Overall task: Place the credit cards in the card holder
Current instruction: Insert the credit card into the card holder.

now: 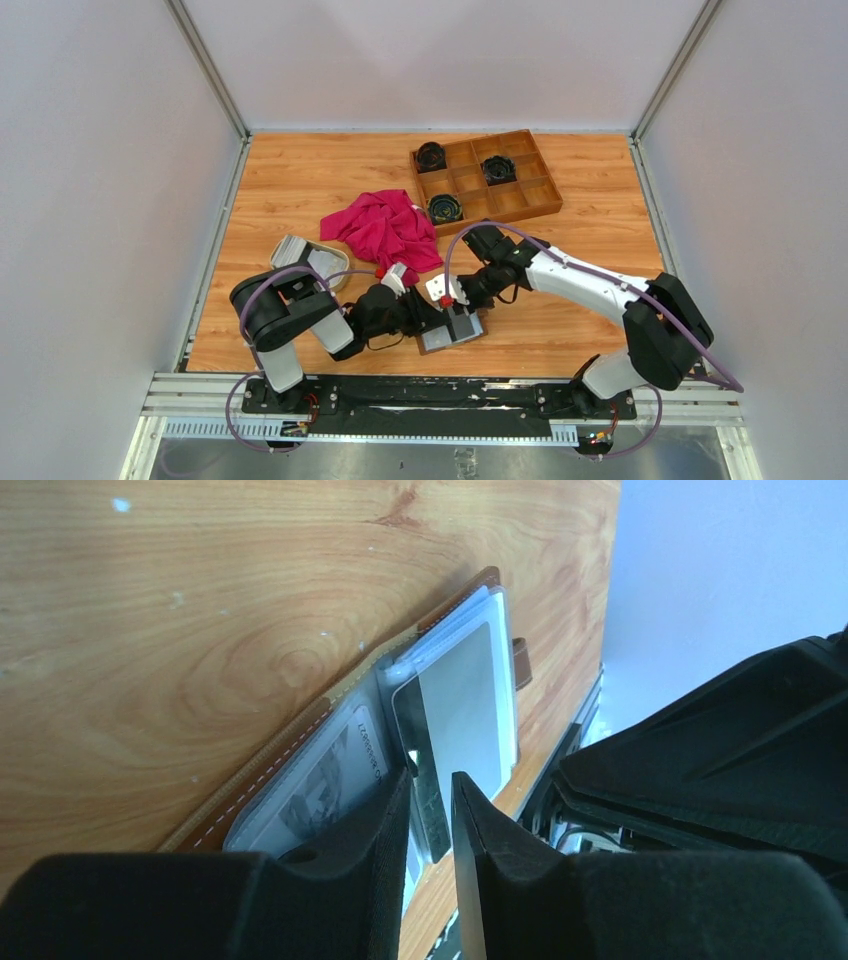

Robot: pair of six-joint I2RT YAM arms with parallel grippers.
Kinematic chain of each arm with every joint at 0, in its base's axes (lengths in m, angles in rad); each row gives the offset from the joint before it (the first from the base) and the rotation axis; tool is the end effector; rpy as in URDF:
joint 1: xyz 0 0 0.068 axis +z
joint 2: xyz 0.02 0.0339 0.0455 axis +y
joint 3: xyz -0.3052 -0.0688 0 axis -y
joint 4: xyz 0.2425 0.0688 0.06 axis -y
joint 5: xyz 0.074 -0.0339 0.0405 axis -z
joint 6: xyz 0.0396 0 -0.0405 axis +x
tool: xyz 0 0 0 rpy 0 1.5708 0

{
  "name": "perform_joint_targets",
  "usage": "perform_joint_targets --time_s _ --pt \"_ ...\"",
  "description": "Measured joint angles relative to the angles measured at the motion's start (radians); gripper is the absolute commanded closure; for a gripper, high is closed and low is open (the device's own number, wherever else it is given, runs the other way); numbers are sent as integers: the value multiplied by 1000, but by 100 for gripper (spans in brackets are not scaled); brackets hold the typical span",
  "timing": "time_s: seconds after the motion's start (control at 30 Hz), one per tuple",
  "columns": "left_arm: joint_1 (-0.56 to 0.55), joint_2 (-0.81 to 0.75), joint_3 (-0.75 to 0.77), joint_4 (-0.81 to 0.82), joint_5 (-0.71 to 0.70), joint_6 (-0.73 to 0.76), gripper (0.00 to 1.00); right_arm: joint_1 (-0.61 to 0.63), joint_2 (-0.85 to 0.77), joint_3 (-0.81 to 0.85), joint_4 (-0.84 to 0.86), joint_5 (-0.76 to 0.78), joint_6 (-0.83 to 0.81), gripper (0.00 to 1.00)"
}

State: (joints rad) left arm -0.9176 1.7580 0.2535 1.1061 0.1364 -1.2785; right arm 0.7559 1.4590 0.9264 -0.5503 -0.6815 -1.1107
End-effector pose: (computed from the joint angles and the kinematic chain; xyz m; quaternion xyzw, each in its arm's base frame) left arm 0.1520 -0.2074 0.1314 -0.1121 0.8244 -0.5172 0.2008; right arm 0.1826 0.2064 0.2528 -0.7830 0.4795 0.2790 0.2813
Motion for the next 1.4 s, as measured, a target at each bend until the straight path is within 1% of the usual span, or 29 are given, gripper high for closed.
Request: perform_joint_targets --time_s 0.17,0.3,0.47,0.7,0.93,1.07,1.2,1.4 --pt "0 0 19 -12 21 13 75 0 14 0 -1 -1 20 88" --pt "0 -14 19 -27 28 20 72 -11 29 6 -1 -8 37 88" --pt "0 -81 8 -69 21 38 70 -35 47 15 0 -33 58 89" --pt "0 -187 -14 -152 -10 73 69 -34 60 15 -1 -83 67 89" --pt "2 -180 -14 -192 -13 91 75 -19 63 15 -1 -105 53 89" --pt "13 -249 -19 -280 -34 115 78 36 63 10 4 -100 32 89" --pt "16 -299 -19 -348 -52 140 80 98 82 9 27 -64 31 90" --pt "18 -270 -16 -374 -49 154 83 131 131 -2 77 17 42 89"
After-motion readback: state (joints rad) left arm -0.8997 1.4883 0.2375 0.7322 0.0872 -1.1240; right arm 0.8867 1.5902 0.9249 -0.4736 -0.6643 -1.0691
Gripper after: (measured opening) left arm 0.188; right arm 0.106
